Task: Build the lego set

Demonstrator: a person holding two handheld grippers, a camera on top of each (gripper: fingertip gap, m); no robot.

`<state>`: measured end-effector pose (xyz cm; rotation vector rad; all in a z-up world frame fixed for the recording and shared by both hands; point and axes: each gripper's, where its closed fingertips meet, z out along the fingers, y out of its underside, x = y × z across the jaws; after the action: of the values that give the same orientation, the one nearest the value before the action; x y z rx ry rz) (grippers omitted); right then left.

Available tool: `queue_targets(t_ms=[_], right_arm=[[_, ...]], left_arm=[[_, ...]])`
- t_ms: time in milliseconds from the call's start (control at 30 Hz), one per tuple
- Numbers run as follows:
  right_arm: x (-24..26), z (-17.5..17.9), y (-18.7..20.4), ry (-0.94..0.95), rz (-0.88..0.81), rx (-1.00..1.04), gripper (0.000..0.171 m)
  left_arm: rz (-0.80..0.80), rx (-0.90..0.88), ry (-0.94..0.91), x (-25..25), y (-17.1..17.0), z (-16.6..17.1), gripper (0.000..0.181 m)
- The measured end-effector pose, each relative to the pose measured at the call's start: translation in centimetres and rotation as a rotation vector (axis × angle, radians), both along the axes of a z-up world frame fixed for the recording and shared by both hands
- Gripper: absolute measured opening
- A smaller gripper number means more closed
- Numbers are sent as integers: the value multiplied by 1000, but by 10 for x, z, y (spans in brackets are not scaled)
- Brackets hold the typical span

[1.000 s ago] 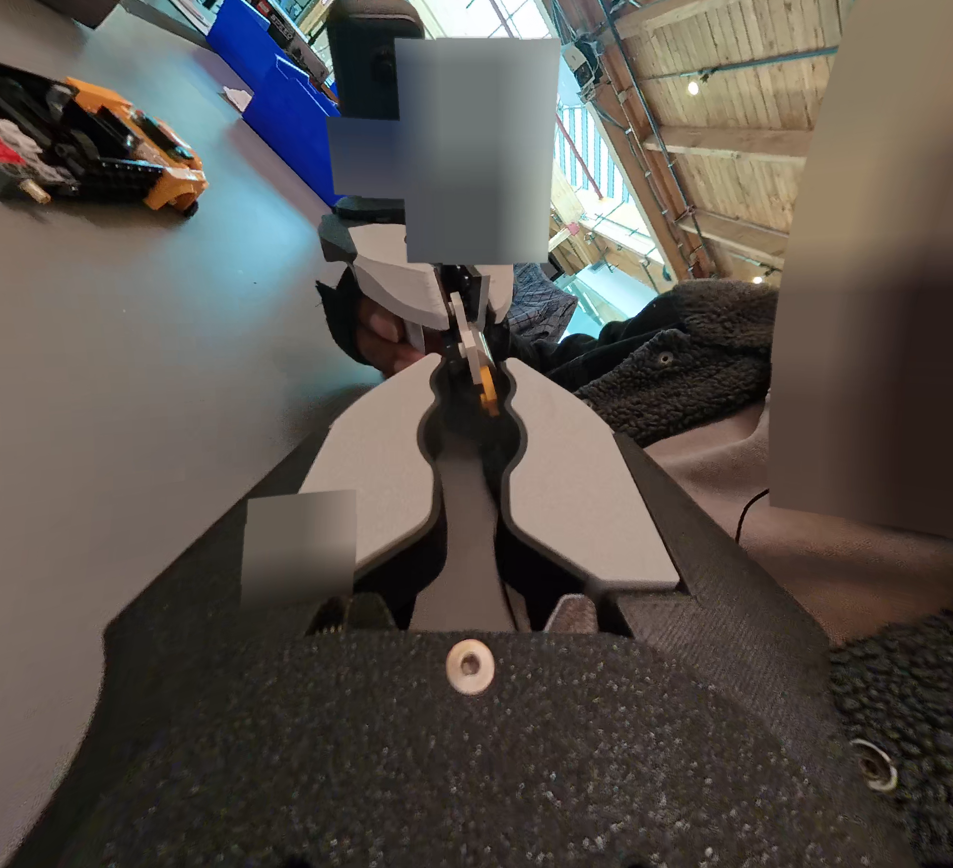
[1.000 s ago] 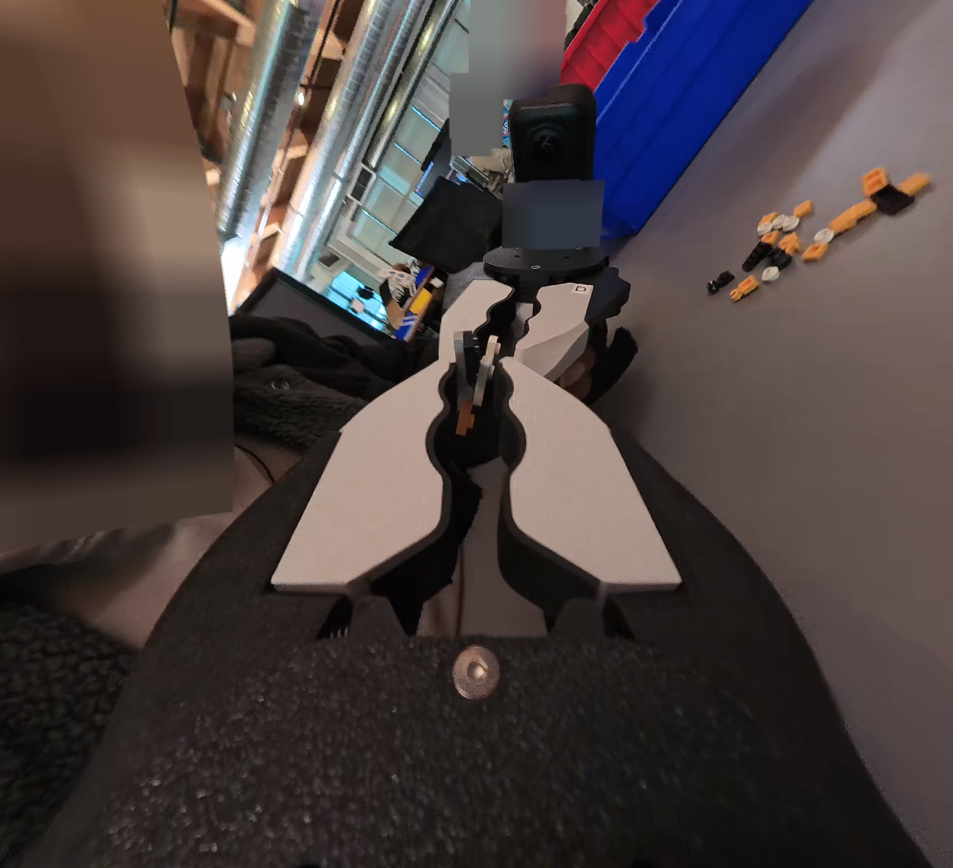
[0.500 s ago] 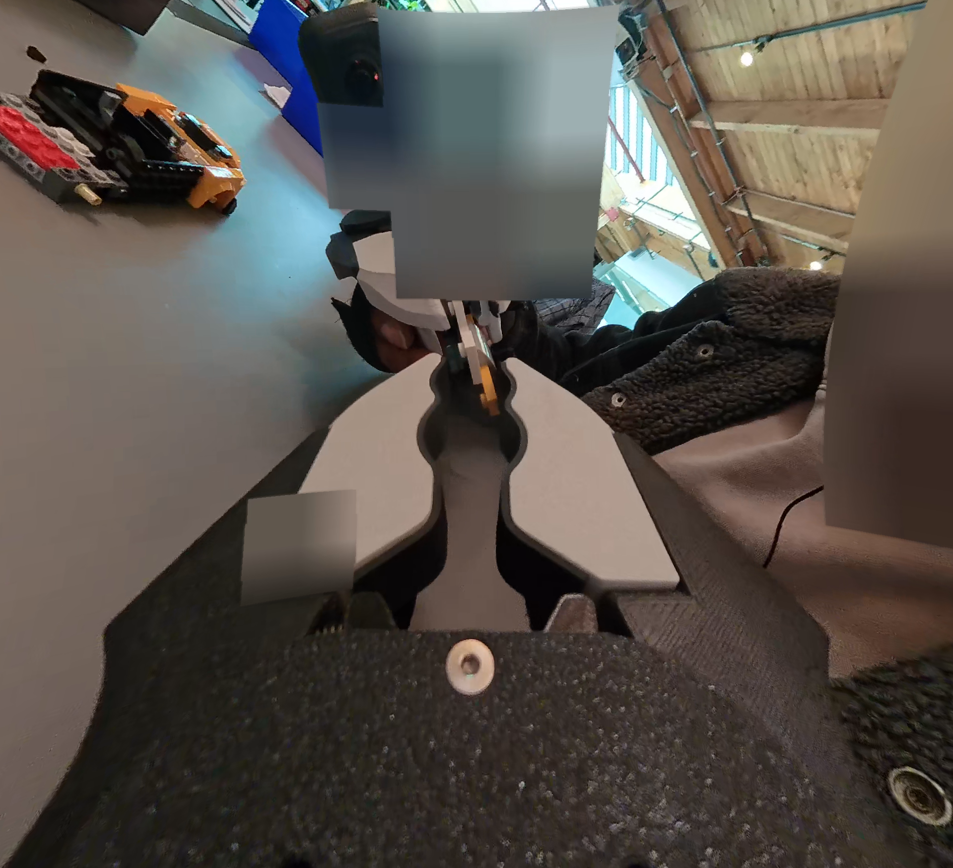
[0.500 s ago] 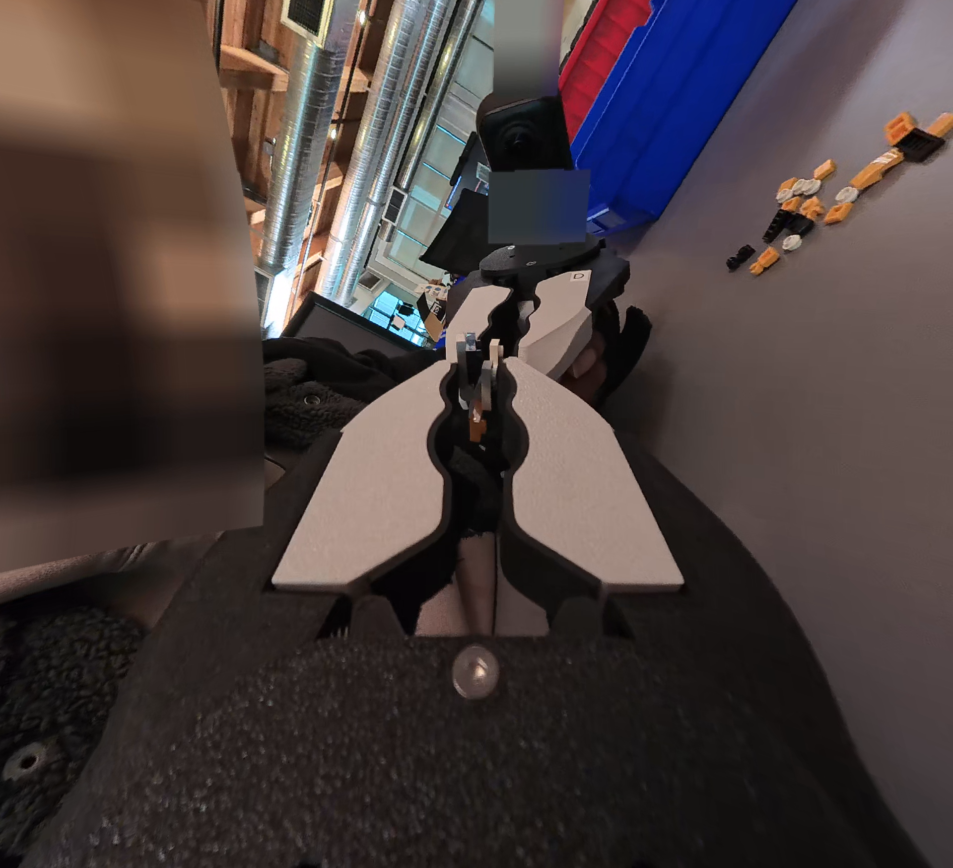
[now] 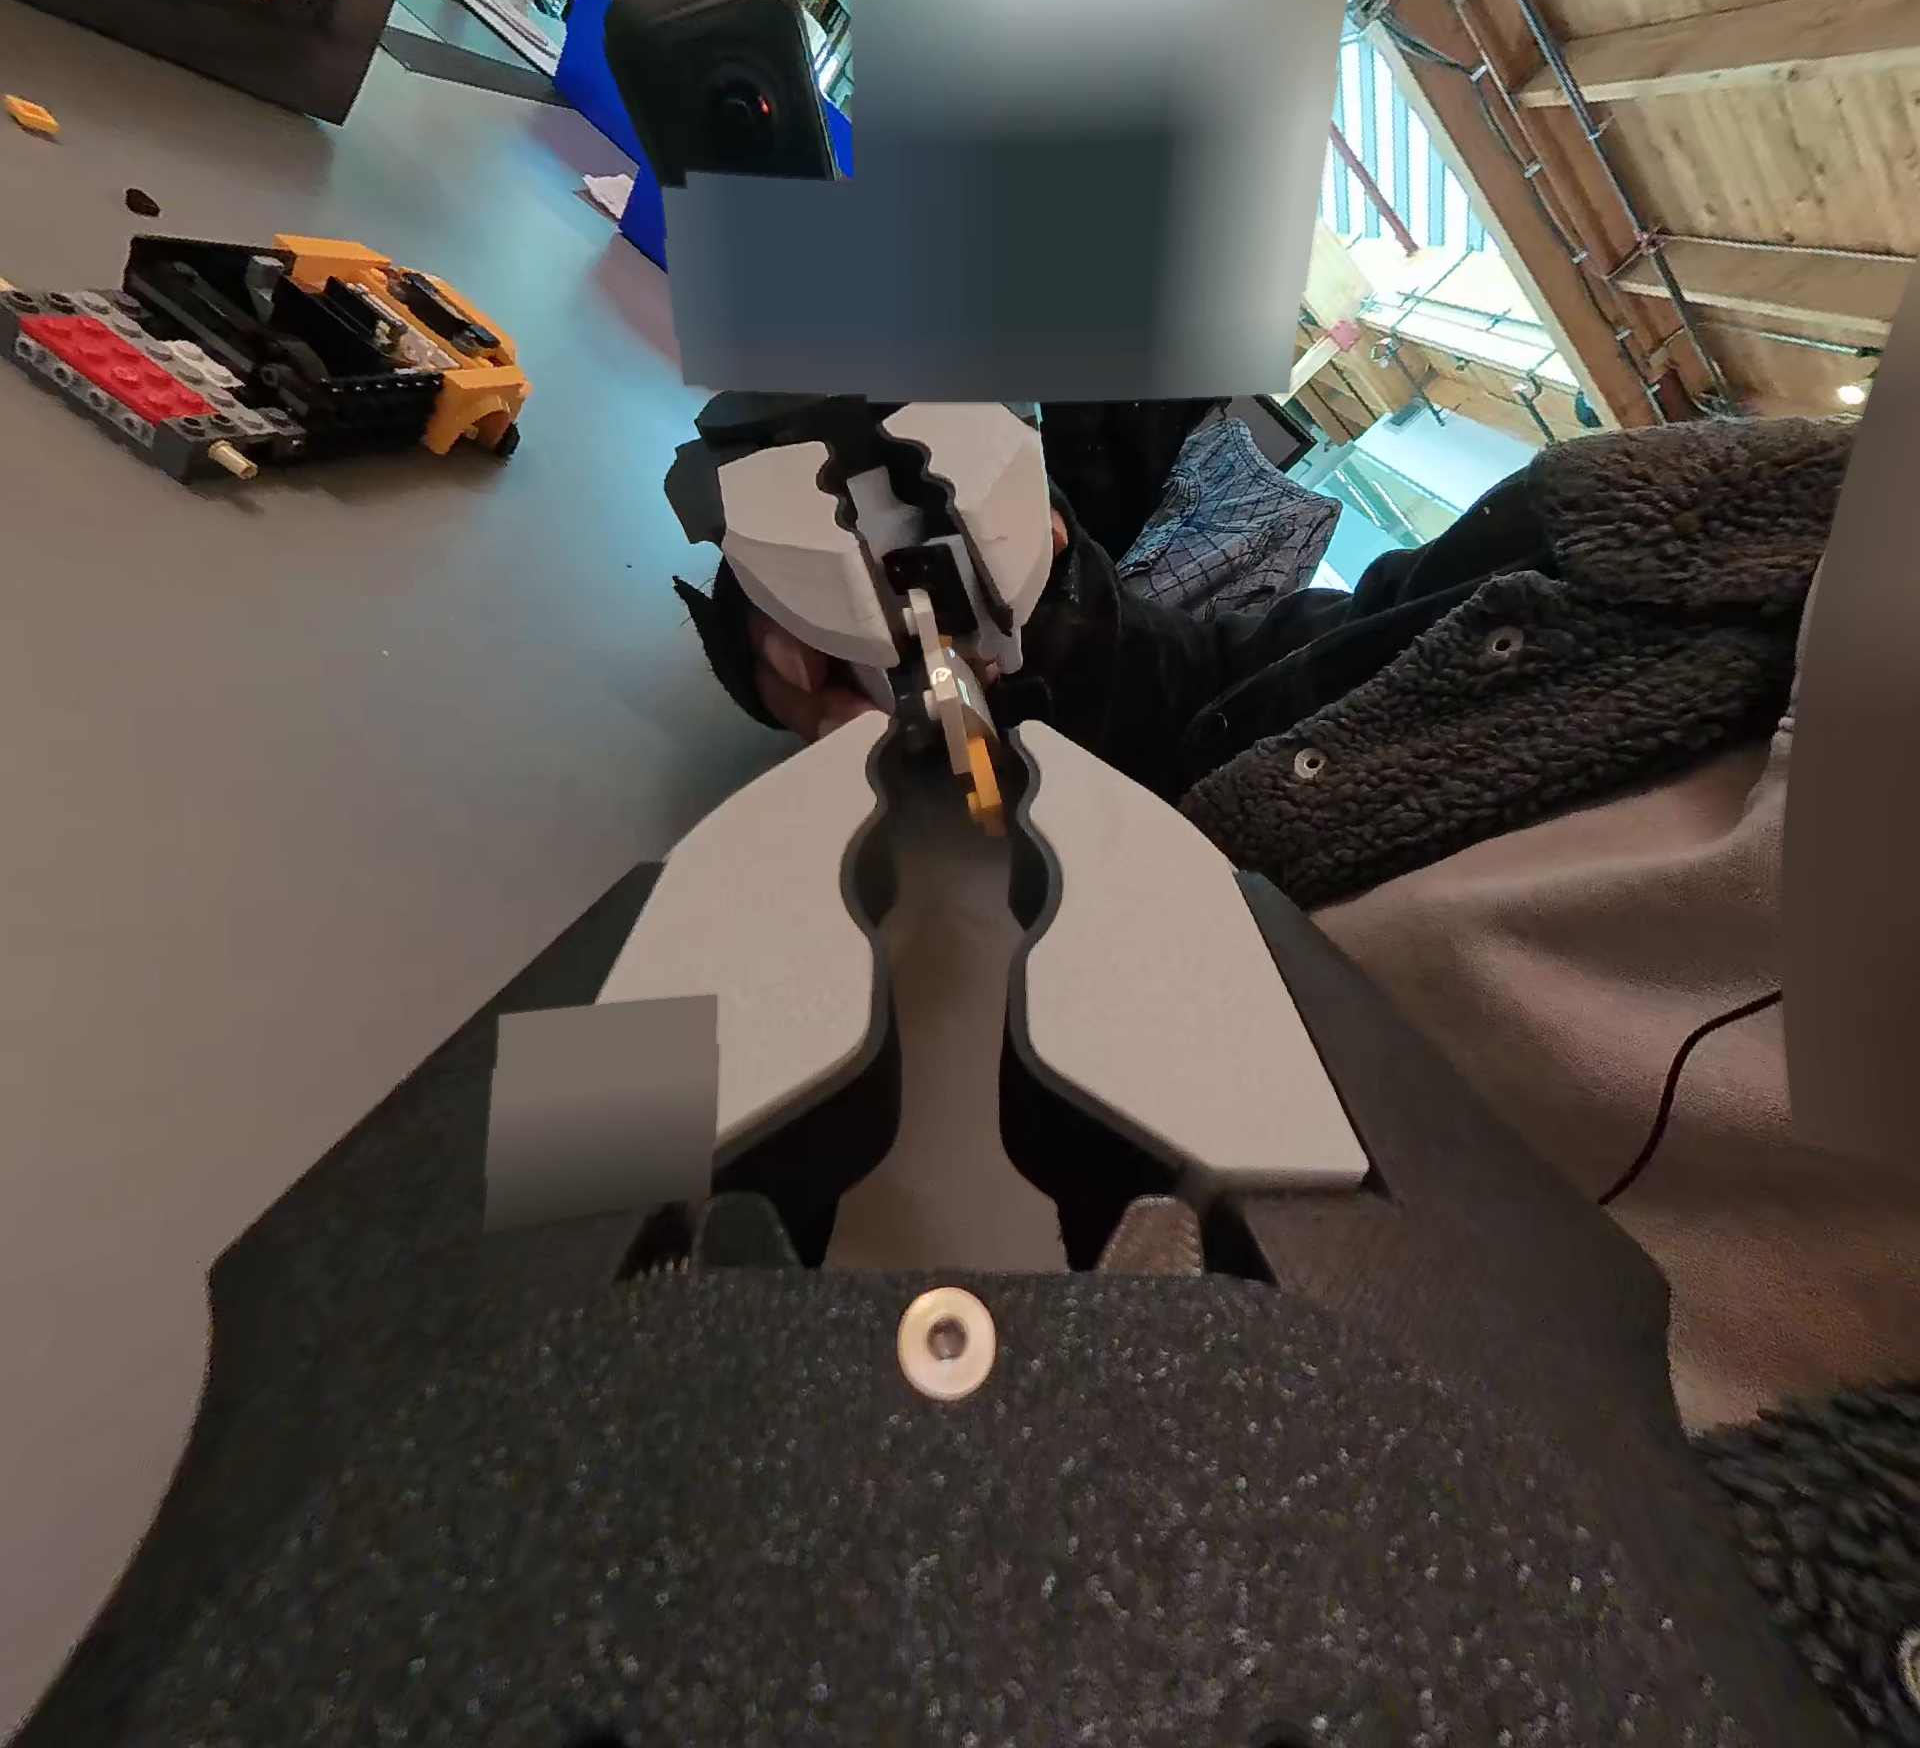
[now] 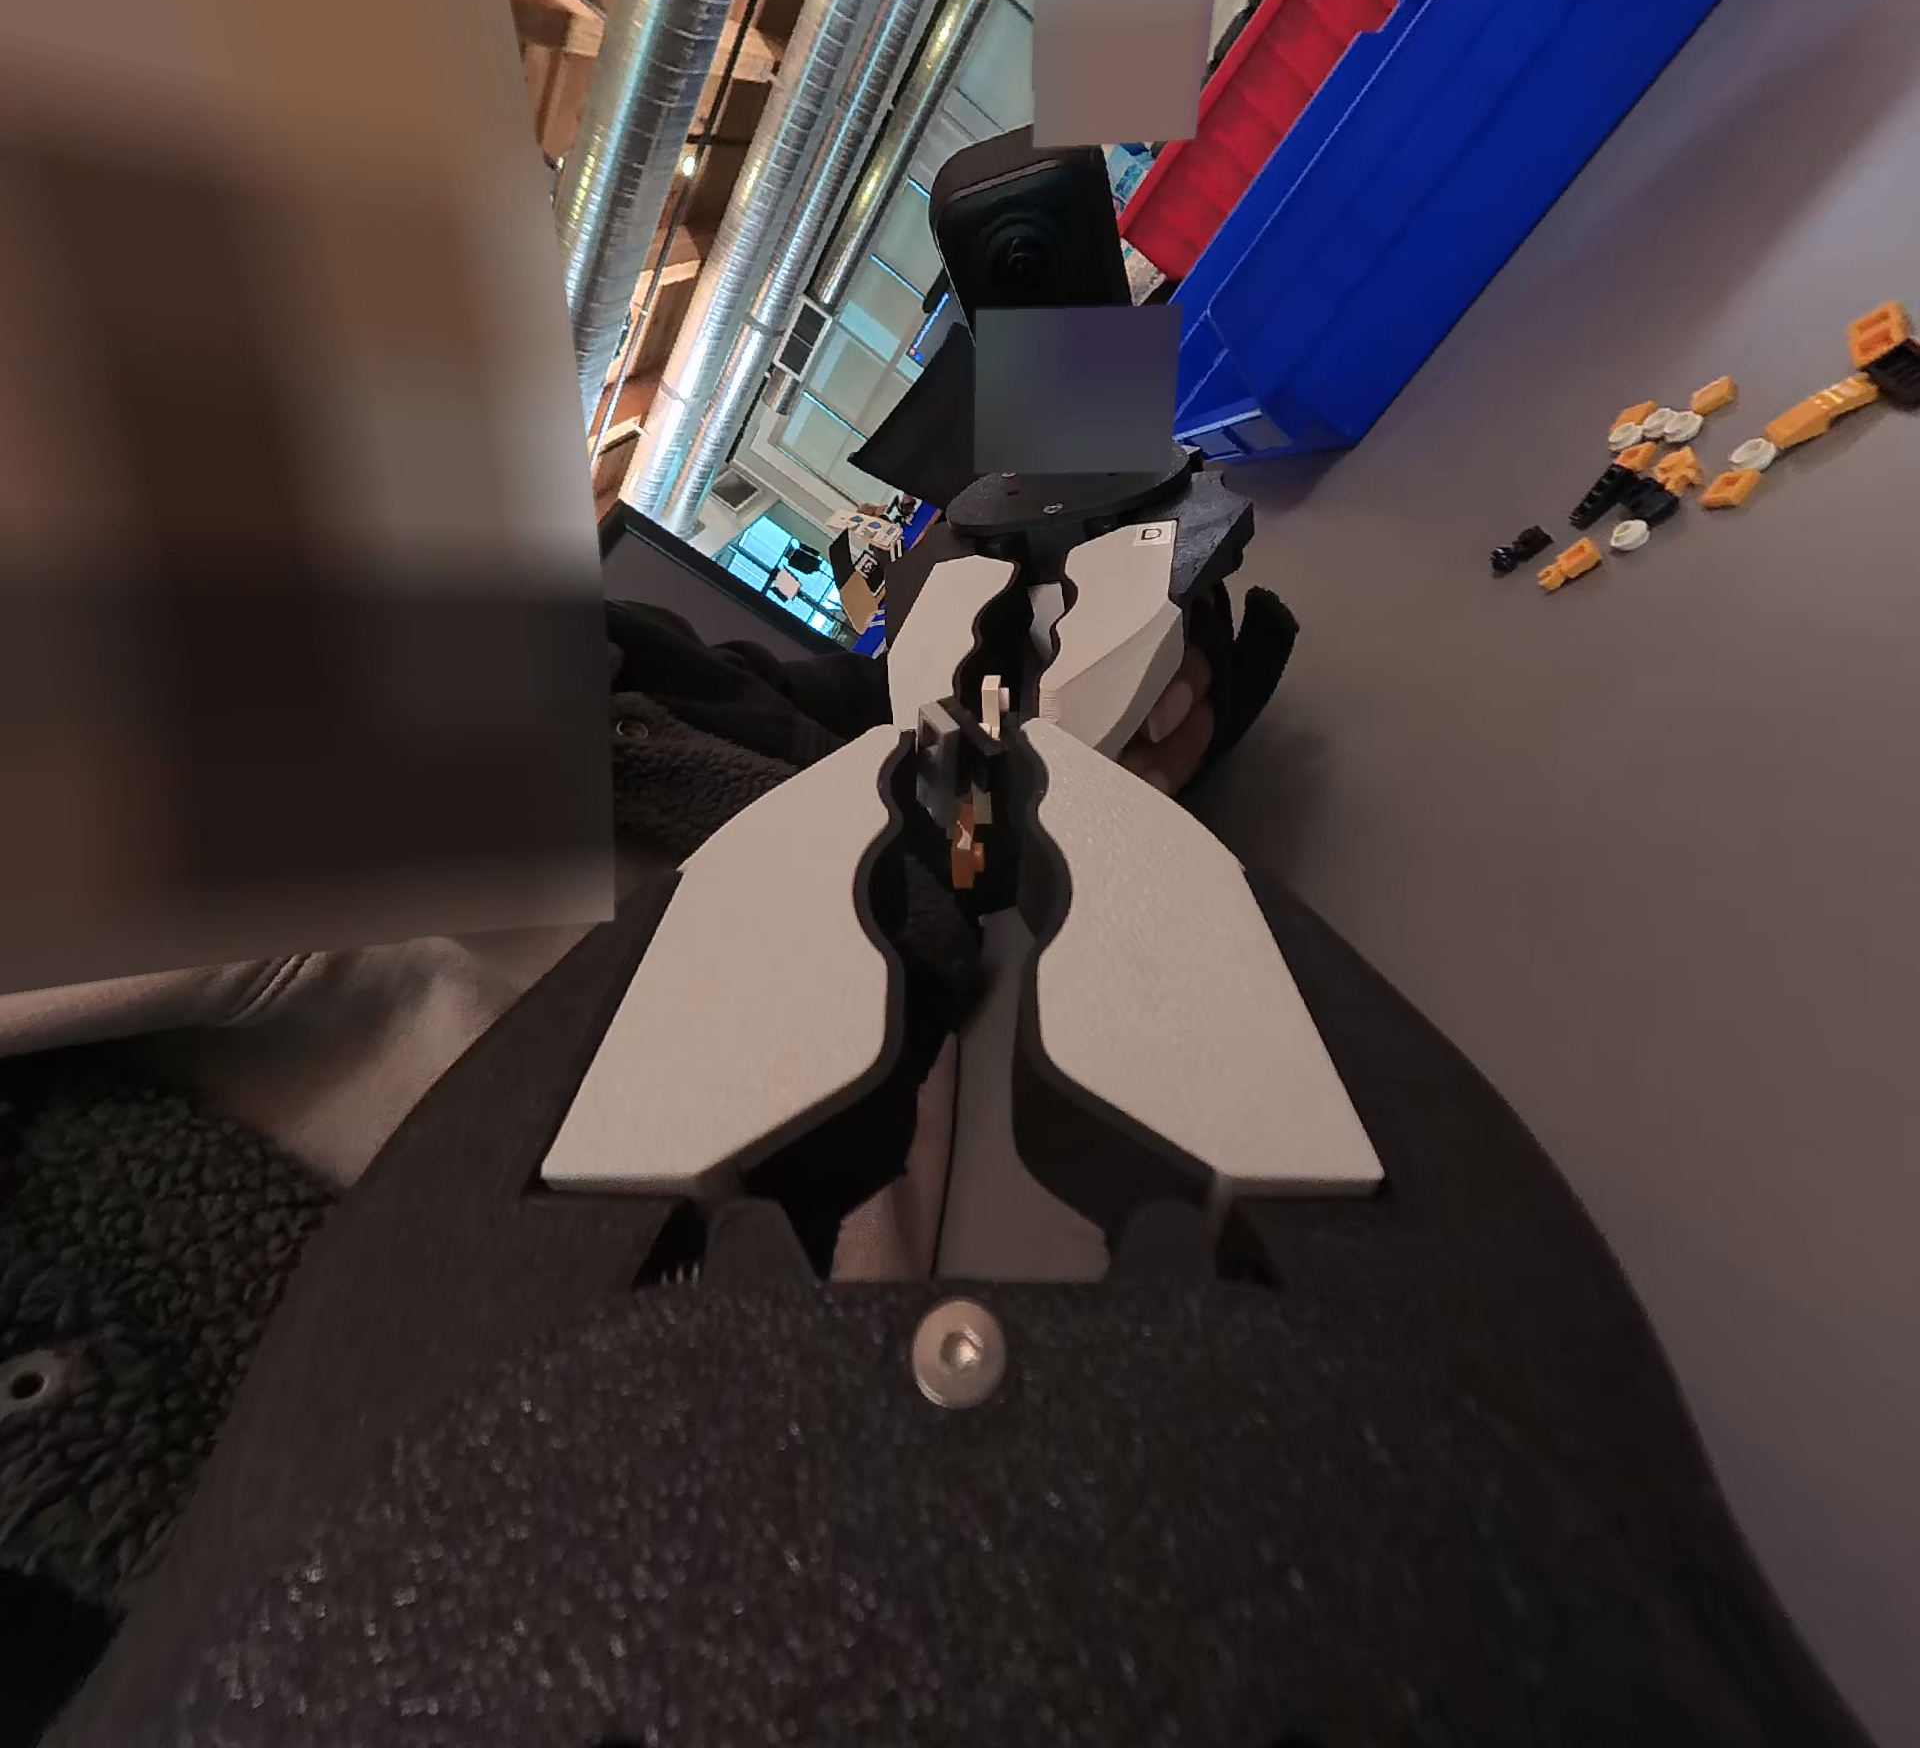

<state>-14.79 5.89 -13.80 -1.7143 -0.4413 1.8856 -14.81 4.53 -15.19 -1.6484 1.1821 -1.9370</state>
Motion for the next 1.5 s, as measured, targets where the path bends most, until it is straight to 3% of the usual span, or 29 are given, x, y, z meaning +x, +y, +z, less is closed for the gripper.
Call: queue_targets(t_ms=[267, 567, 733, 833, 967, 1500], right_arm=[[0, -2, -1, -18, 5, 15, 17], [-1, -6, -4, -98, 13, 76, 18], [0, -6, -5, -119, 12, 106, 19], [0, -7, -4, -141, 5, 103, 28], [-1, -7, -5, -162, 15, 108, 27], [-4, 2, -5, -176, 25, 96, 27]], left_arm=[[2, 8, 7, 0, -1, -1, 17], [24, 146, 52, 1, -4, -6, 17], [17, 86, 36, 2, -4, -4, 17], [3, 15, 13, 1, -5, 0, 17], [-13, -96, -10, 0, -2, 2, 17], [-82, -246, -58, -1, -8, 8, 17]])
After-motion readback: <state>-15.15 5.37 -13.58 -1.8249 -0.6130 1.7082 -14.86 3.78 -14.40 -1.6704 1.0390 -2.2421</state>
